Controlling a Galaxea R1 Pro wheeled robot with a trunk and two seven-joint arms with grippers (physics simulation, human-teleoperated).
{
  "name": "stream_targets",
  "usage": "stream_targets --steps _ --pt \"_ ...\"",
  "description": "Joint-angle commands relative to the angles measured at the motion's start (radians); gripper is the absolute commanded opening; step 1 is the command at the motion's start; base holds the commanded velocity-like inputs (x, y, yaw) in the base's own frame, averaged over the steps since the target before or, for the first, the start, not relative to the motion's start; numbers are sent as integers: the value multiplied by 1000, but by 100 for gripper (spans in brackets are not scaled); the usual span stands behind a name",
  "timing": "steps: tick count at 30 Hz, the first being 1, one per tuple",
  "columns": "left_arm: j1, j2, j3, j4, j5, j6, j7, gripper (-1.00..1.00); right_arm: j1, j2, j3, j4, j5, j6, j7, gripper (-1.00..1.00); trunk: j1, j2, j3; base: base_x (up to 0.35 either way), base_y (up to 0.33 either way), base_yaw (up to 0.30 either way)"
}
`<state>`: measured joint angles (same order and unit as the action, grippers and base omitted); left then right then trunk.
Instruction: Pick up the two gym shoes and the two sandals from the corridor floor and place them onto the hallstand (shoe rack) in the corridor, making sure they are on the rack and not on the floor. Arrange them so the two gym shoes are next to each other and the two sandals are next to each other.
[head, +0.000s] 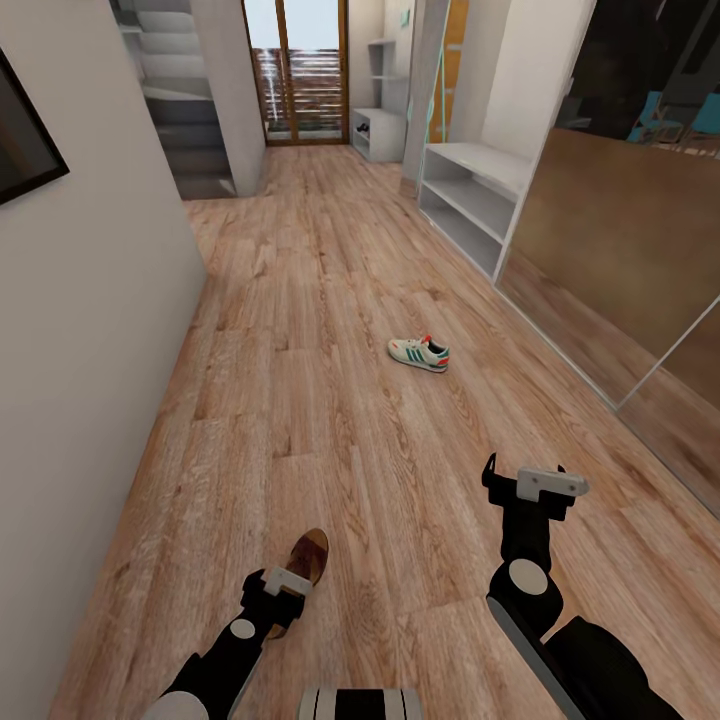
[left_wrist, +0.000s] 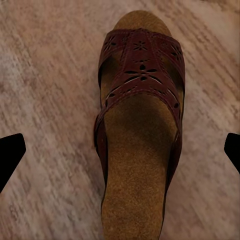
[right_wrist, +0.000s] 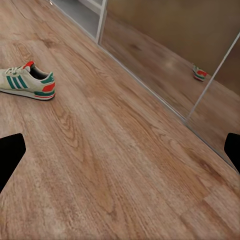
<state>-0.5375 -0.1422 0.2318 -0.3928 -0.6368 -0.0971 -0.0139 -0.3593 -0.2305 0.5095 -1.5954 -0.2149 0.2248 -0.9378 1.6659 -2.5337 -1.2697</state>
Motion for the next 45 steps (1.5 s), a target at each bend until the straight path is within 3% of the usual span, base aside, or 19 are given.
stream_targets --steps 1,45 --pt "-1 -1 8 1 -10 -7 -1 100 -1 -1 3 -1 -3 10 -7 100 0 0 -1 0 0 0" --pt "-1 -1 9 3 -10 -19 -1 100 -3 -2 3 0 -3 10 -6 100 0 0 -61 0 0 0"
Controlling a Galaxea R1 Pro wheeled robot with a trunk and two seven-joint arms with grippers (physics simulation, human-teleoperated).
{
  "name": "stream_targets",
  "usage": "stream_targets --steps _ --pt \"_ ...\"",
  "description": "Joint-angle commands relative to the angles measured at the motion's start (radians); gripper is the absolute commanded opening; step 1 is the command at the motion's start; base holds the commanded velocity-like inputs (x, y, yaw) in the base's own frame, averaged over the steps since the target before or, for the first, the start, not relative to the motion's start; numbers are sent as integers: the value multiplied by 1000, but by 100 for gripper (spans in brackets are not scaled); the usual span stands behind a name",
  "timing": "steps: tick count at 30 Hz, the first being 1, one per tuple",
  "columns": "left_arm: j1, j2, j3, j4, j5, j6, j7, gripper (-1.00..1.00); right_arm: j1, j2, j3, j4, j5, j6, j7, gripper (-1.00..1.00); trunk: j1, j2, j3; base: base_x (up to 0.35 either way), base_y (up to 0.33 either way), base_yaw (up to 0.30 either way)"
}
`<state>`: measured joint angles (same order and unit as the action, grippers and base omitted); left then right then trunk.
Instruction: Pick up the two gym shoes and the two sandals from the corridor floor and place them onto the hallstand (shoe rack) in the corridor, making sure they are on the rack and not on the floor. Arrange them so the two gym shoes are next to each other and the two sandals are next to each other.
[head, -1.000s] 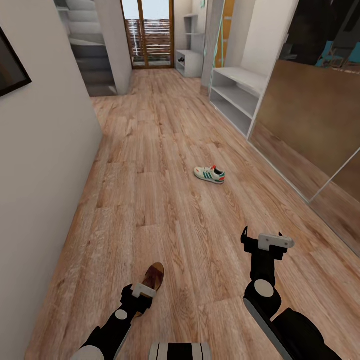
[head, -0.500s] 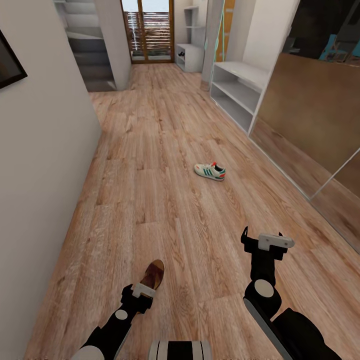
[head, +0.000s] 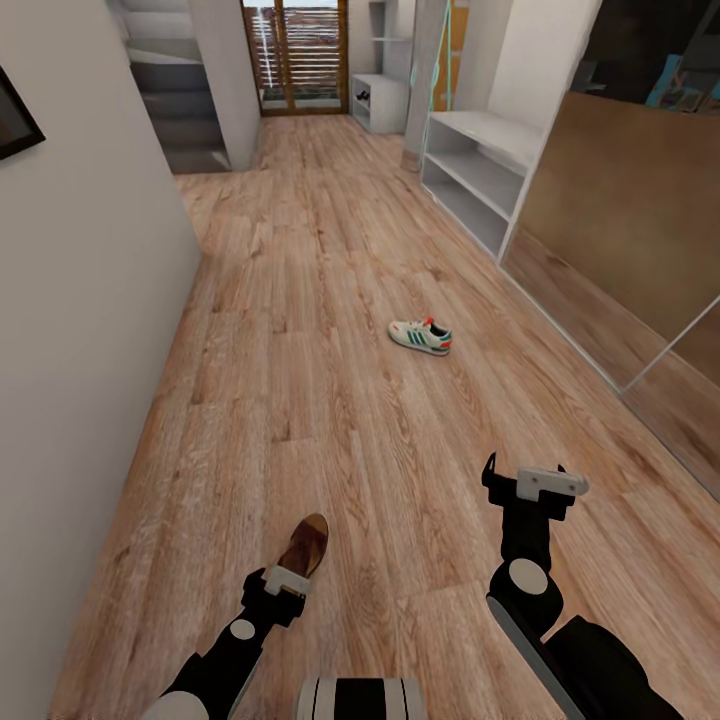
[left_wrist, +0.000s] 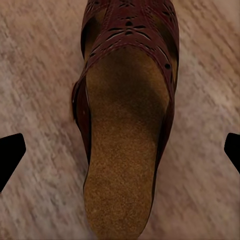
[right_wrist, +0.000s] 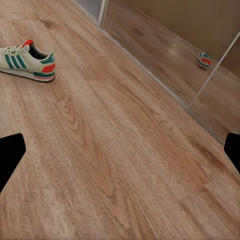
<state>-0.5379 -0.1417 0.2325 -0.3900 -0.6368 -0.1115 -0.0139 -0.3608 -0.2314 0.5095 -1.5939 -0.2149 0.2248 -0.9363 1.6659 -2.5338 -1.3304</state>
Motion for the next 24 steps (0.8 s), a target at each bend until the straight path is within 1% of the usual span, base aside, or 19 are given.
stream_targets --steps 1,19,24 --pt "-1 -1 8 0 -10 -5 -1 100 -1 -1 3 -1 -3 10 -7 100 0 0 -2 0 0 0" --pt "-2 0 10 0 -11 -36 -2 100 -1 -2 2 -1 -3 10 -8 100 0 0 -30 0 0 0" --pt "-2 0 10 0 -11 -54 -2 100 -1 -2 2 -1 -3 10 -8 100 0 0 -37 0 0 0"
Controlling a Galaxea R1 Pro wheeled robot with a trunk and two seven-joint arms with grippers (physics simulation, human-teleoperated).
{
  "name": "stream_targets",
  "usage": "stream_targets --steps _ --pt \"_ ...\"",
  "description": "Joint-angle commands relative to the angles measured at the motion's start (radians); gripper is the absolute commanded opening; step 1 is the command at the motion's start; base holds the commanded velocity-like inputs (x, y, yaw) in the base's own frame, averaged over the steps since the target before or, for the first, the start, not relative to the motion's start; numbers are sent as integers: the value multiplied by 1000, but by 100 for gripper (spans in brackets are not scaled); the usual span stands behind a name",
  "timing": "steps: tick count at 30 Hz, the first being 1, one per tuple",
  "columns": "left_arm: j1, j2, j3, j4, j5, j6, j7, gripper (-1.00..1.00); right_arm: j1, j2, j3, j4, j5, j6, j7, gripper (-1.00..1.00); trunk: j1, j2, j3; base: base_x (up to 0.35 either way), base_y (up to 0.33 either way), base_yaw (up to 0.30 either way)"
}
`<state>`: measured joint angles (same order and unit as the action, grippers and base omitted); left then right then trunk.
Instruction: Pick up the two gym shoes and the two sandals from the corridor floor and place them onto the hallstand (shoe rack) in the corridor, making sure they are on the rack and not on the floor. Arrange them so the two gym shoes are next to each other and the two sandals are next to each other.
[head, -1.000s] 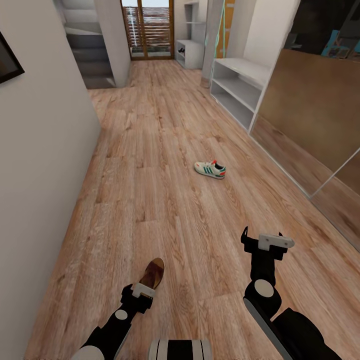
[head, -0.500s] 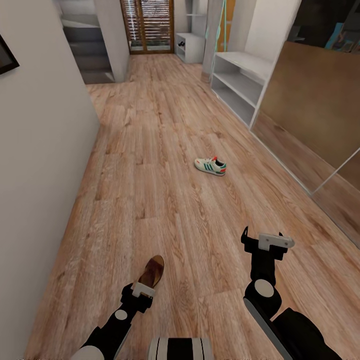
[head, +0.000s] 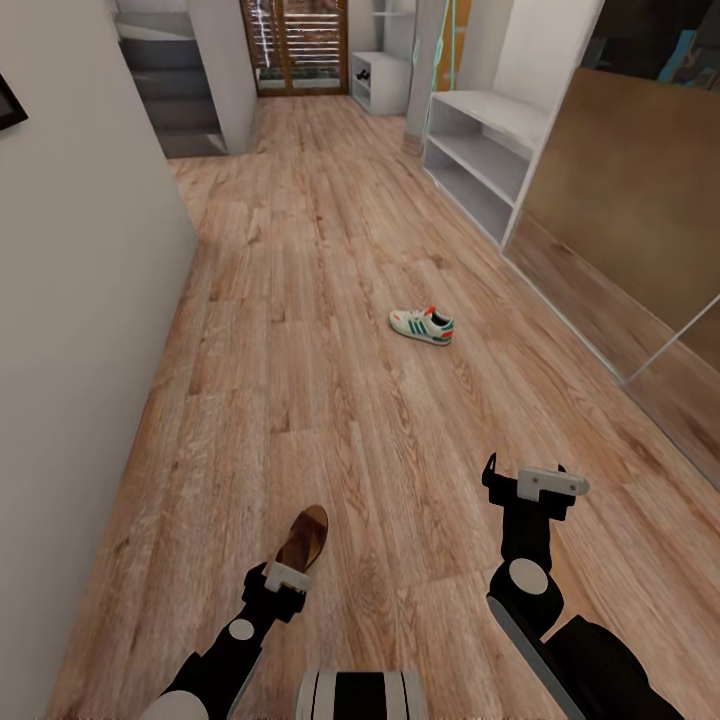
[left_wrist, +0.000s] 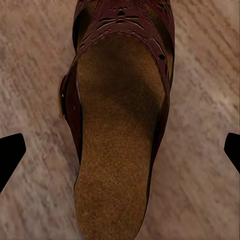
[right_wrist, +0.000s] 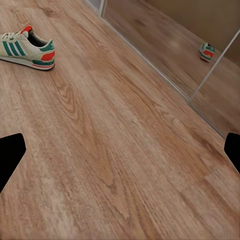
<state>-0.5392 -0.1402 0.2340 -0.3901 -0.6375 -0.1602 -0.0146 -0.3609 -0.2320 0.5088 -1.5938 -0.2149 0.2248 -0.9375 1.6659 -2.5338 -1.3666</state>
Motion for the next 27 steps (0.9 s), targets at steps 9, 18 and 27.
stream_targets --steps 9,18,27 --pt "-1 2 8 0 -11 -28 -2 100 0 -1 2 -1 -2 10 -7 100 0 0 -7 0 0 0" --pt "-1 15 9 0 -10 -77 -1 100 0 -1 2 -1 -2 10 -8 100 0 0 -8 0 0 0" --pt "-1 22 10 0 -10 -112 -1 100 -1 -1 2 -1 -2 10 -9 100 0 0 -9 0 0 0"
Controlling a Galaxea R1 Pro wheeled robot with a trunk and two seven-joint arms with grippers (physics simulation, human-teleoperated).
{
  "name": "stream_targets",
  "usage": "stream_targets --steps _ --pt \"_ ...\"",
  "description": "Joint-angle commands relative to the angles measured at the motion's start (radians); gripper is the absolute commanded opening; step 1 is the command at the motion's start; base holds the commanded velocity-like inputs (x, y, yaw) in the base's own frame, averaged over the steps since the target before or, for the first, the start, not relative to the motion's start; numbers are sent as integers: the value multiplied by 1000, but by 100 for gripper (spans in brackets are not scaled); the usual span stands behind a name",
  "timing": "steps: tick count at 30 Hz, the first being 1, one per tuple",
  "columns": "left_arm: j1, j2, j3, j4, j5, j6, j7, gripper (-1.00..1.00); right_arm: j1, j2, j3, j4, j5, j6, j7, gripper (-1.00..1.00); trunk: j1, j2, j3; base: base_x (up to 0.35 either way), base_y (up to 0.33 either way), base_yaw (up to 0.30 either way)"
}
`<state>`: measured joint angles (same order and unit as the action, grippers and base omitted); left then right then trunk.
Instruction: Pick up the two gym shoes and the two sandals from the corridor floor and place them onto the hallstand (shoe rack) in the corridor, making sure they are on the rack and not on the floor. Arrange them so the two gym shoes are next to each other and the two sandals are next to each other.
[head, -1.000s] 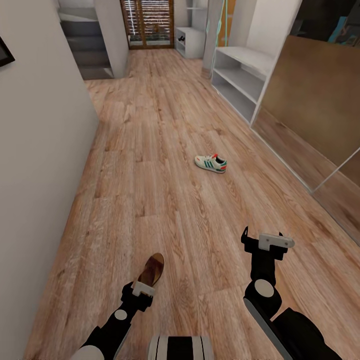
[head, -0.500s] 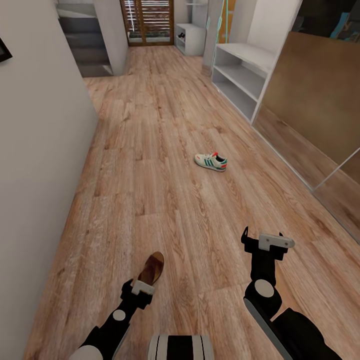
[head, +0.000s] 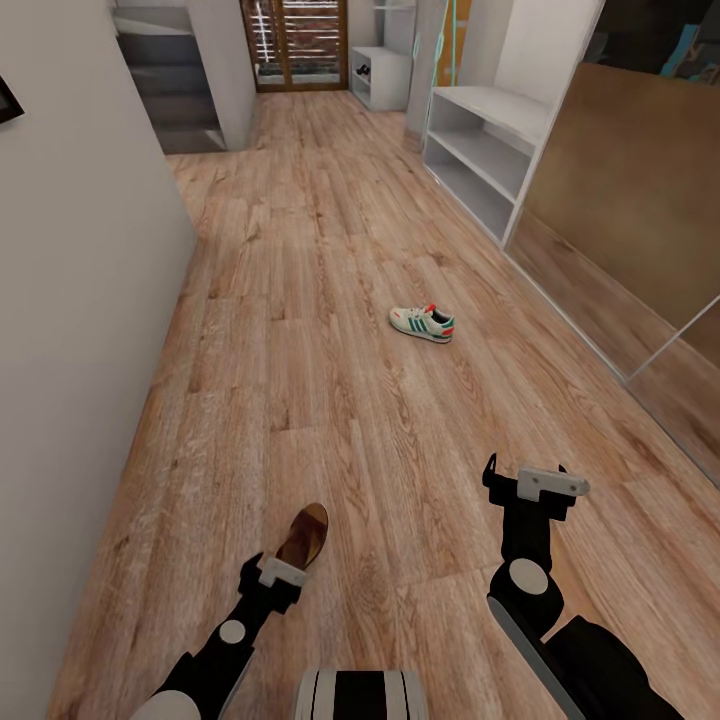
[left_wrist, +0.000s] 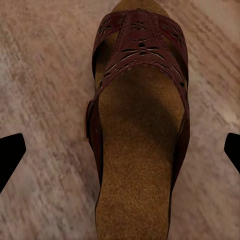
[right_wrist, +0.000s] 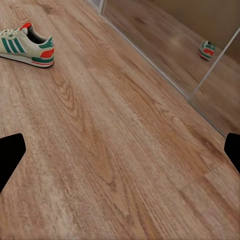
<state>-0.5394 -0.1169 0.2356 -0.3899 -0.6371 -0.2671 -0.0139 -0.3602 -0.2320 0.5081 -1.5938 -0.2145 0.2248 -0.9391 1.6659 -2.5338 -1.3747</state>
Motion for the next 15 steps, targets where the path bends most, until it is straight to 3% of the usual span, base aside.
stream_targets --steps 1,15 --pt "-1 -1 8 0 -10 -5 -1 100 -1 -1 3 -1 -3 10 -7 100 0 0 -1 0 0 0" --pt "-1 24 8 14 -10 -125 -2 100 -1 -1 3 -1 -2 10 -7 100 0 0 -1 0 0 0"
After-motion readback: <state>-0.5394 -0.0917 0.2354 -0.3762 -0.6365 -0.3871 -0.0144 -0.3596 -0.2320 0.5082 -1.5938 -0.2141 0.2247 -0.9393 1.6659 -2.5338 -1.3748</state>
